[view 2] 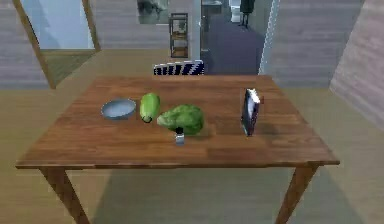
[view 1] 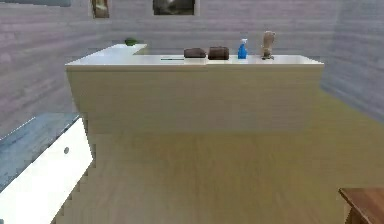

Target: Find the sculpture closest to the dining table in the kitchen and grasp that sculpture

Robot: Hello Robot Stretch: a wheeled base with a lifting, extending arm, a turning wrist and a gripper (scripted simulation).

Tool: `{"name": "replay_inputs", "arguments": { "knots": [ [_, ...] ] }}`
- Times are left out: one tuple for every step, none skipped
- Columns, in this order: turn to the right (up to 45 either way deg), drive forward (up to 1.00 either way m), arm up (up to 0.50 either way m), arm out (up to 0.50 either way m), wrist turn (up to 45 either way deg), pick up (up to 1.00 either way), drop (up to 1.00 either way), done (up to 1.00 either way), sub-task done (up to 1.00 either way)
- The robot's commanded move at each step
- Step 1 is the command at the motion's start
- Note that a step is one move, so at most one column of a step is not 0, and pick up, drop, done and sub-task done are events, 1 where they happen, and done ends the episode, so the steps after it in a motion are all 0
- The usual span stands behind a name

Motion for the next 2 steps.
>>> {"name": "replay_inputs", "arguments": {
  "knots": [
    [0.0, 0.90, 0.00, 0.00, 0.0, 0.00, 0.00, 0.00, 0.00],
    [42.0, 0.00, 0.00, 0.00, 0.0, 0.00, 0.00, 0.00, 0.00]
  ]
}}
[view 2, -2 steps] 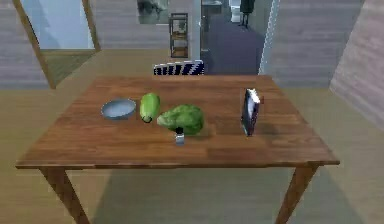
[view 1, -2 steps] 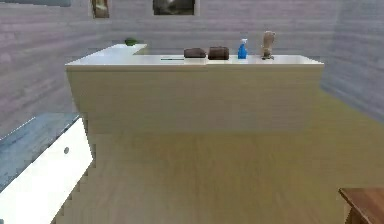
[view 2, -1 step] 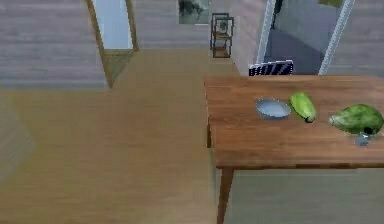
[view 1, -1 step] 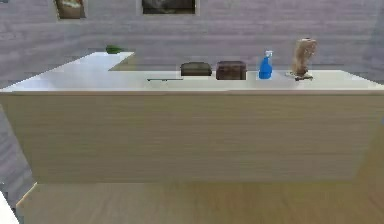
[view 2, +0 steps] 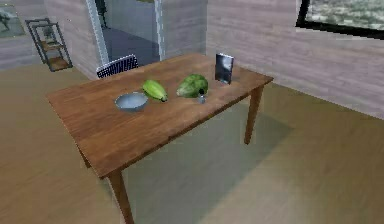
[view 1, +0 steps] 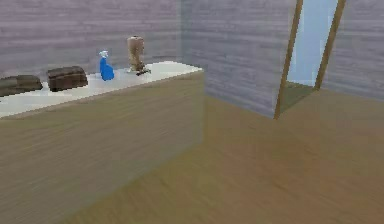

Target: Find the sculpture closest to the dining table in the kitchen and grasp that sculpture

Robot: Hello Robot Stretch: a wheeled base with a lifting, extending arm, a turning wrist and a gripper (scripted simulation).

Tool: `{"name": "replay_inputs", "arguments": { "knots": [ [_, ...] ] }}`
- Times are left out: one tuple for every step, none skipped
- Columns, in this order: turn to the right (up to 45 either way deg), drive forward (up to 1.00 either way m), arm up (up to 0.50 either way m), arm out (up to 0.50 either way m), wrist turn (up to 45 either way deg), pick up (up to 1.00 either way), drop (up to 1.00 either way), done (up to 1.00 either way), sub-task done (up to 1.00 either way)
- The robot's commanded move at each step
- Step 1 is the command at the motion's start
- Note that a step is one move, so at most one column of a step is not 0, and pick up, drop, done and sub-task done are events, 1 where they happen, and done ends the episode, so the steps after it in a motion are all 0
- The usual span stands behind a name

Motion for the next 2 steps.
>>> {"name": "replay_inputs", "arguments": {
  "knots": [
    [0.0, 0.45, 0.00, 0.00, 0.0, 0.00, 0.00, 0.00, 0.00],
    [45.0, 0.00, 0.00, 0.00, 0.0, 0.00, 0.00, 0.00, 0.00]
  ]
}}
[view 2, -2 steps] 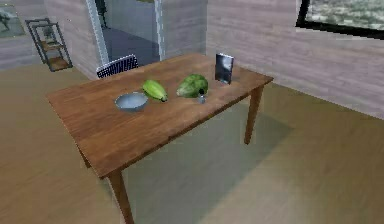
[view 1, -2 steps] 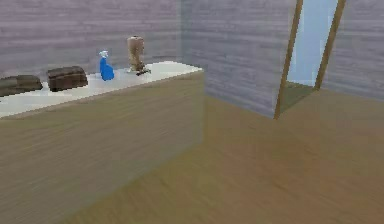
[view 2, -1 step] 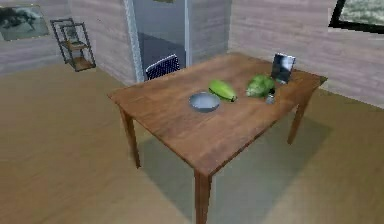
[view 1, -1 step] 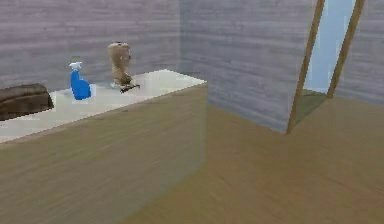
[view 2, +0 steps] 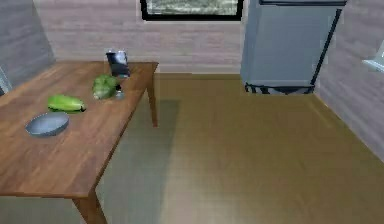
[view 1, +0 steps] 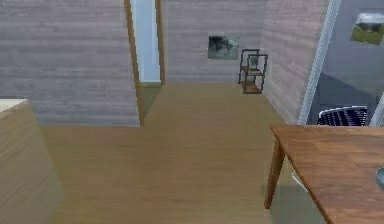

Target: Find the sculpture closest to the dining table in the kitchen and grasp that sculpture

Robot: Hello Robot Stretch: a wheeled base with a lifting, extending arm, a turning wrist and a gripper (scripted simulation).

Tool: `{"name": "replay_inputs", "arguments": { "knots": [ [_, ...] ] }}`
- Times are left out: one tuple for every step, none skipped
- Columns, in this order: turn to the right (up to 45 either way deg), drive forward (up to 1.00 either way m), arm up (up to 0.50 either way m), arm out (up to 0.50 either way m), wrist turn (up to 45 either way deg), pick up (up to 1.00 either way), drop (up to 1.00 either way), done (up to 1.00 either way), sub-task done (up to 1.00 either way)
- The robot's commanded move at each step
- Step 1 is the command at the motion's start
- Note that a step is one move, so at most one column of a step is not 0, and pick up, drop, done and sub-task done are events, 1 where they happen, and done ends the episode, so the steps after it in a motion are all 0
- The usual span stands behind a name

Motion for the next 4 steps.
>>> {"name": "replay_inputs", "arguments": {
  "knots": [
    [0.0, 1.00, 0.00, 0.00, 0.0, 0.00, 0.00, 0.00, 0.00],
    [3.0, 0.00, 0.00, 0.00, 0.0, 0.00, 0.00, 0.00, 0.00],
    [0.0, 0.50, 0.00, 0.00, 0.0, 0.00, 0.00, 0.00, 0.00],
    [18.0, 0.00, 0.00, 0.00, 0.0, 0.00, 0.00, 0.00, 0.00]
  ]
}}
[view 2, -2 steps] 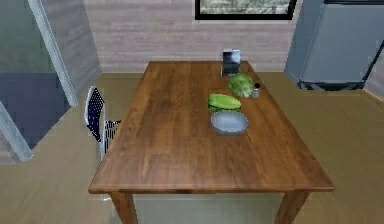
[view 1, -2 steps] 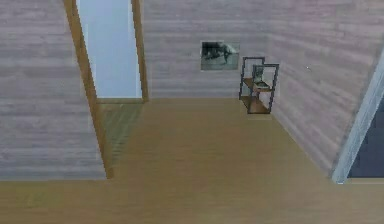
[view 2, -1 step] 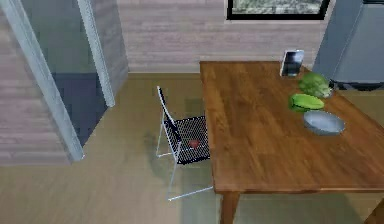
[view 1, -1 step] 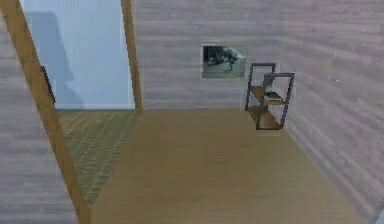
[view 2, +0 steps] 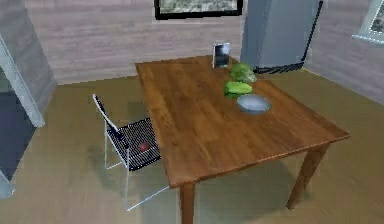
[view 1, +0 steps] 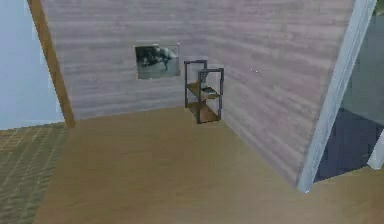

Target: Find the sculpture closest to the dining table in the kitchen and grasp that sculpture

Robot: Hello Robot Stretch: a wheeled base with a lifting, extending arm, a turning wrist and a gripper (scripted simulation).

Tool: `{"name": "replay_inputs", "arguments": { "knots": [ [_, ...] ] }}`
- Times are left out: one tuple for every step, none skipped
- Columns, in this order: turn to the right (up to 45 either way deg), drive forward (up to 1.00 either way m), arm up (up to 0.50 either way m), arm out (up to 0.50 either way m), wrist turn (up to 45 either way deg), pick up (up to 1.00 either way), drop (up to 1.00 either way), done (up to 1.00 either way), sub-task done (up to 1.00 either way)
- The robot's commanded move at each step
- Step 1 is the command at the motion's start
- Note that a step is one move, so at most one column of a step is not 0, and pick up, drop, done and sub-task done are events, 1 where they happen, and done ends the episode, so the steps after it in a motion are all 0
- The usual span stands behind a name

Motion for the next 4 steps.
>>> {"name": "replay_inputs", "arguments": {
  "knots": [
    [0.0, 1.00, 0.00, 0.00, 0.0, 0.00, 0.00, 0.00, 0.00],
    [0.0, 0.90, 0.00, 0.00, 0.0, 0.00, 0.00, 0.00, 0.00],
    [-45.0, 0.00, 0.00, 0.00, 0.0, 0.00, 0.00, 0.00, 0.00],
    [-45.0, 0.00, 0.00, 0.00, 0.0, 0.00, 0.00, 0.00, 0.00]
  ]
}}
